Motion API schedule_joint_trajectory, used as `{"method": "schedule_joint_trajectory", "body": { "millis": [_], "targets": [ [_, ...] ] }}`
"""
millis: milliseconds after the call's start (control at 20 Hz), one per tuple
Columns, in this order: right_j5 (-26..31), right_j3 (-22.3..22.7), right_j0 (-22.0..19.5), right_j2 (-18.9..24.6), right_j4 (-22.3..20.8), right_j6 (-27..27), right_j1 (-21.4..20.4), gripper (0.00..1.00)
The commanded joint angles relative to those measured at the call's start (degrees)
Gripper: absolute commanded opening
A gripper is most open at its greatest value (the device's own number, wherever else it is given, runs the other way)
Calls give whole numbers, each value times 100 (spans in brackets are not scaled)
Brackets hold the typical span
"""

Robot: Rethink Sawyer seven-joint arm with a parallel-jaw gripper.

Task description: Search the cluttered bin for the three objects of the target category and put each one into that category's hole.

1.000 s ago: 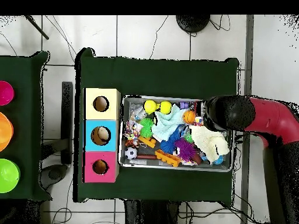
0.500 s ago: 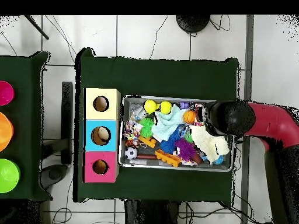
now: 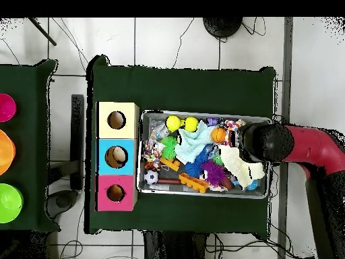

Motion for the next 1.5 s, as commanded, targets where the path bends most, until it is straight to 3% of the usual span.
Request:
{"method": "schedule_joint_trajectory", "body": {
  "millis": [50,500,1050,1500],
  "targets": [
    [-540,394,-49,277,-645,-1434,719,0],
    [-907,496,93,172,-870,-944,920,0],
    [-1020,214,114,157,-1083,-991,1360,0],
    [-1451,136,147,37,-1394,-754,1885,0]
  ]
}}
